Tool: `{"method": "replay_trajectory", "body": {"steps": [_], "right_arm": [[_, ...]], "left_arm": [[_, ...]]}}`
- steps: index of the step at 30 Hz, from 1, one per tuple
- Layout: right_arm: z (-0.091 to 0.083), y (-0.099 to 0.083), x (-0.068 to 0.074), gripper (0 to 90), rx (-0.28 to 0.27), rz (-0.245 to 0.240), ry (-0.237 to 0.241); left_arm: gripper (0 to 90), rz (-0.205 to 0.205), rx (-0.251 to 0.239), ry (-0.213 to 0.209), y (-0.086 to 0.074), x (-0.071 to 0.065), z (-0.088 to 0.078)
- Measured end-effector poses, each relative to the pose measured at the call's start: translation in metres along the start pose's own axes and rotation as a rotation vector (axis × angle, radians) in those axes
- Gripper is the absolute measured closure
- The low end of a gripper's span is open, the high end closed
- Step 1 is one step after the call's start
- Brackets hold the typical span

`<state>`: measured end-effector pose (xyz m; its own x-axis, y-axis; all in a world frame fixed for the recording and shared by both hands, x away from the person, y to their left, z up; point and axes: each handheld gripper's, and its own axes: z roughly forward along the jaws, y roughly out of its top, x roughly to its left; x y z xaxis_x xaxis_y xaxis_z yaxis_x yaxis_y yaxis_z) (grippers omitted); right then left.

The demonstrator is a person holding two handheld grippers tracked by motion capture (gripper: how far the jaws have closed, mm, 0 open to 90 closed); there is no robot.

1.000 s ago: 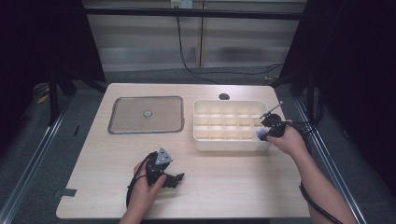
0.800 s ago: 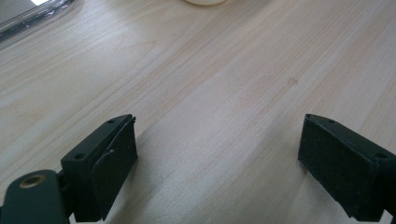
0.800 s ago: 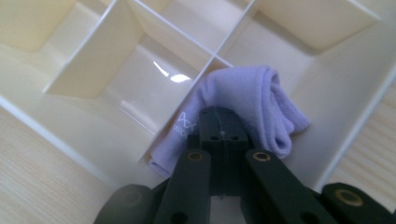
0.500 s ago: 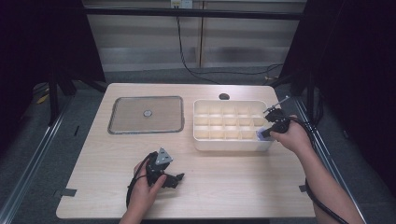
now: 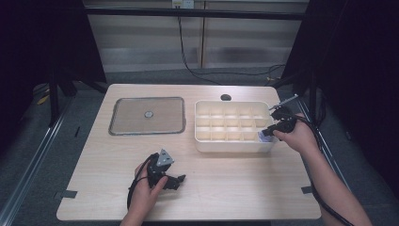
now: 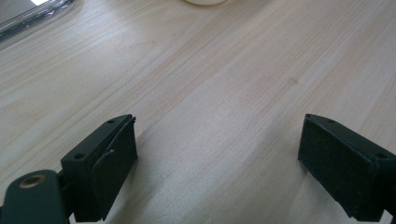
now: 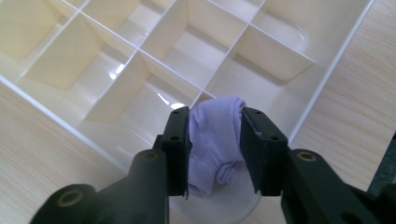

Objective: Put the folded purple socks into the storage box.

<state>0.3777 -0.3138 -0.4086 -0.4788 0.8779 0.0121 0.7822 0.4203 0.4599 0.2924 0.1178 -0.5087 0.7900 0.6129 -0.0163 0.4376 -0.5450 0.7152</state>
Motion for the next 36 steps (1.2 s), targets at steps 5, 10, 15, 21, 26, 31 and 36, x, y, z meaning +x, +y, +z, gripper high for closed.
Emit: {"method": "replay_trajectory", "body": {"steps": [5,10,15,21,26,31,36], "right_arm": [[-0.003,-0.001,0.001,52.7,-0.031,0.017,0.003],[-0.005,-0.002,0.001,42.7,-0.072,0.032,0.007],[-0.006,-0.003,0.0,37.7,-0.094,0.028,0.003],[-0.007,-0.005,0.001,34.8,-0.114,0.021,0.001],[-0.01,-0.006,0.006,34.0,-0.131,0.008,0.018],[-0.015,-0.007,0.013,33.7,-0.152,-0.001,0.034],[-0.02,-0.008,0.018,33.6,-0.174,-0.011,0.043]], "left_arm": [[11.0,0.0,0.0,0.0,0.0,0.0,0.0],[11.0,0.0,0.0,0.0,0.0,0.0,0.0],[10.9,-0.001,0.0,-0.001,0.0,0.0,0.0],[11.0,0.0,0.0,0.0,0.0,0.0,0.0],[10.9,0.0,0.0,0.0,0.0,0.0,0.0],[10.9,0.0,0.0,0.0,0.0,0.0,0.0],[11.0,0.0,0.0,0.0,0.0,0.0,0.0]]}}
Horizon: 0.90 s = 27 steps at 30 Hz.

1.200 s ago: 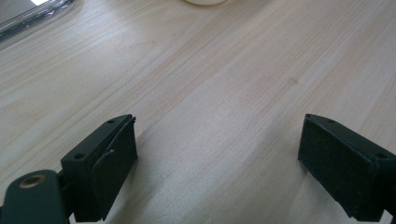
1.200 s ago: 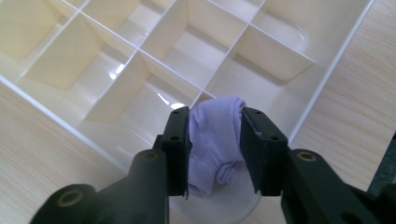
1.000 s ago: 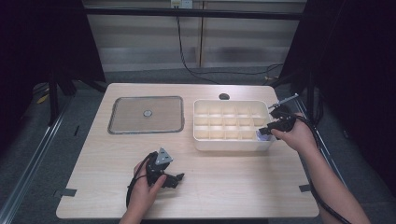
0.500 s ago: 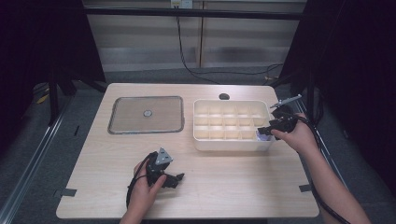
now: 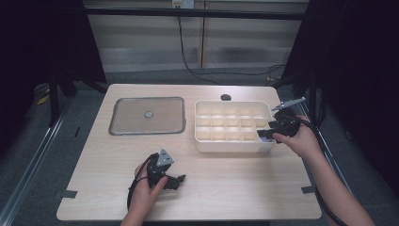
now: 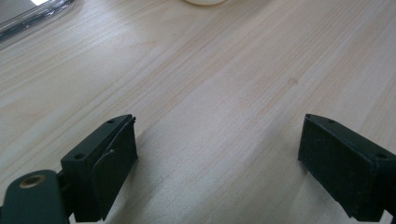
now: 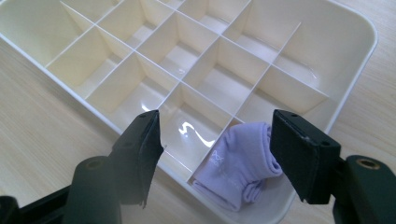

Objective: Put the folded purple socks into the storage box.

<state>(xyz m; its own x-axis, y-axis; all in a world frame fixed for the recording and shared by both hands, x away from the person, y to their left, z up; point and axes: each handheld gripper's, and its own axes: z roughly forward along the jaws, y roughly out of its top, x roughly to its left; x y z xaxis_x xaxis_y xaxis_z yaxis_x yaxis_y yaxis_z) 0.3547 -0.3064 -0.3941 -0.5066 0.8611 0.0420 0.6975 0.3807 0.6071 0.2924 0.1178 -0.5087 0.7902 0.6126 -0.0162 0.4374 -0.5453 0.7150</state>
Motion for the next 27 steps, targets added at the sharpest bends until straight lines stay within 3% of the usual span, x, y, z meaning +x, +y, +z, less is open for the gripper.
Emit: {"method": "replay_trajectory", "body": {"steps": [11,27], "right_arm": [[-0.006,-0.009,0.005,33.5,-0.053,-0.011,0.044],[-0.011,-0.018,0.025,31.5,-0.067,-0.054,0.093]], "left_arm": [[10.9,0.0,0.0,0.0,0.0,0.0,0.0],[10.9,0.0,0.0,-0.001,0.0,0.0,0.0]]}}
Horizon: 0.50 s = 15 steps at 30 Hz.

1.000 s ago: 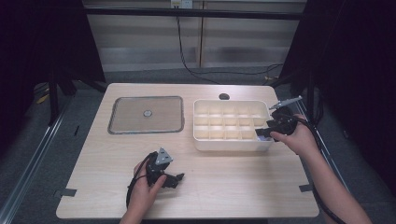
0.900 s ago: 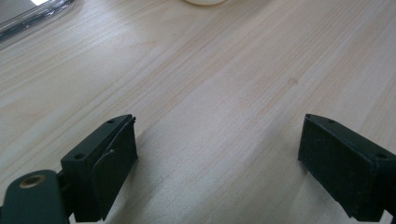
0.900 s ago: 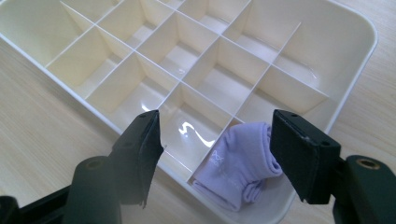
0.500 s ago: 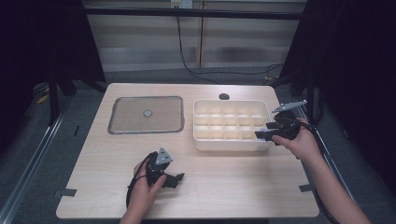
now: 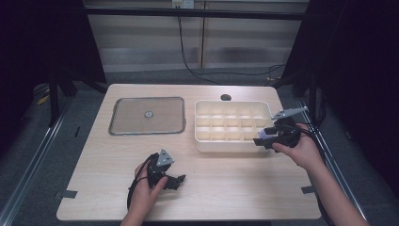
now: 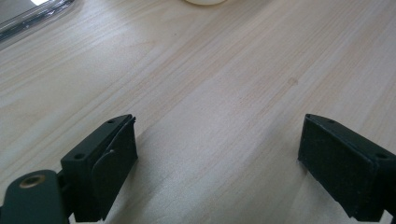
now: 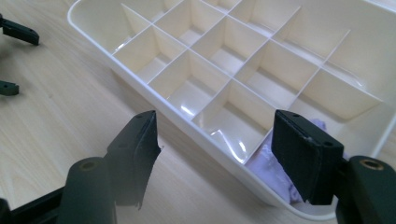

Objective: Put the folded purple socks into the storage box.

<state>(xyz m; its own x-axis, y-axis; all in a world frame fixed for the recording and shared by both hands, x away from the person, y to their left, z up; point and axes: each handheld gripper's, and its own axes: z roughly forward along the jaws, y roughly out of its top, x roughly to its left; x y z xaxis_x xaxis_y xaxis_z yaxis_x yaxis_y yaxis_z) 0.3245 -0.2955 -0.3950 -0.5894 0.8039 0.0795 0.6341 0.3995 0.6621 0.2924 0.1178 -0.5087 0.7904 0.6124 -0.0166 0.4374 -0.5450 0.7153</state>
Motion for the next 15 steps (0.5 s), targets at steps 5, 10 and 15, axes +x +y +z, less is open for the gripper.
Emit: {"method": "replay_trajectory", "body": {"steps": [5,10,15], "right_arm": [[0.002,-0.003,0.008,31.5,-0.006,-0.015,0.022],[0.002,-0.006,0.015,31.5,-0.013,-0.026,0.031],[0.003,-0.009,0.022,31.5,-0.013,-0.047,0.04]], "left_arm": [[10.9,-0.001,0.0,0.0,0.0,0.0,0.0],[10.9,0.0,0.0,0.0,0.0,0.0,0.0],[10.4,0.0,0.001,-0.003,0.0,0.0,0.0]]}}
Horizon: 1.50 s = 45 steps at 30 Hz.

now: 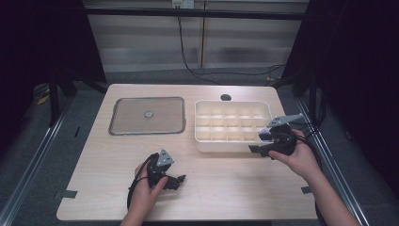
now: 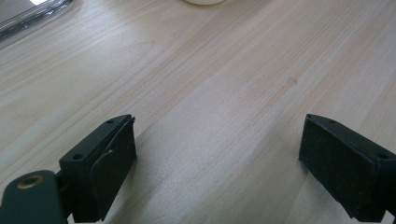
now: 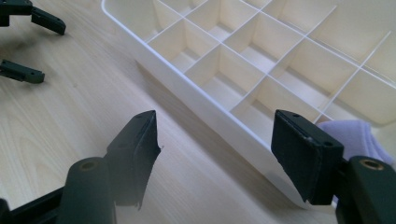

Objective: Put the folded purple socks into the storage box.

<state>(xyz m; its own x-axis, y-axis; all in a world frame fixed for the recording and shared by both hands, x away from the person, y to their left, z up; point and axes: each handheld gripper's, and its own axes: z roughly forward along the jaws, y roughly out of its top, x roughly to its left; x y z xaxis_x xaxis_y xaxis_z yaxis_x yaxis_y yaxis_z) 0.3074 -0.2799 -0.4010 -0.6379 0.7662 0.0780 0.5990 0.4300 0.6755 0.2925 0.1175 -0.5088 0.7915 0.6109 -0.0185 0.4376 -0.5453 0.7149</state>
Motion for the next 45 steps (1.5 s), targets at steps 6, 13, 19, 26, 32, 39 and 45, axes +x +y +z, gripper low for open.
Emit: {"method": "replay_trajectory", "body": {"steps": [6,13,19,26,32,39,45], "right_arm": [[0.001,-0.002,0.009,31.4,0.002,-0.021,0.008],[0.004,-0.005,0.02,31.3,-0.011,-0.037,0.035],[0.008,-0.01,0.029,31.1,-0.011,-0.045,0.051],[0.013,-0.015,0.037,30.7,-0.012,-0.054,0.072],[0.018,-0.022,0.041,30.4,-0.021,-0.055,0.088],[0.026,-0.029,0.046,30.0,-0.02,-0.055,0.109],[0.037,-0.038,0.049,29.6,-0.029,-0.054,0.127]], "left_arm": [[10.3,0.0,0.0,0.0,0.0,0.0,0.0],[10.3,0.0,0.0,-0.001,0.0,0.0,0.0],[10.3,0.0,0.0,0.0,0.0,0.0,0.0],[10.3,0.0,0.0,0.0,0.0,0.0,0.0],[10.3,0.0,0.001,0.0,0.0,0.0,0.0],[10.3,0.0,0.0,0.0,0.0,0.0,0.0],[10.3,-0.001,0.0,0.0,0.0,0.0,0.0]]}}
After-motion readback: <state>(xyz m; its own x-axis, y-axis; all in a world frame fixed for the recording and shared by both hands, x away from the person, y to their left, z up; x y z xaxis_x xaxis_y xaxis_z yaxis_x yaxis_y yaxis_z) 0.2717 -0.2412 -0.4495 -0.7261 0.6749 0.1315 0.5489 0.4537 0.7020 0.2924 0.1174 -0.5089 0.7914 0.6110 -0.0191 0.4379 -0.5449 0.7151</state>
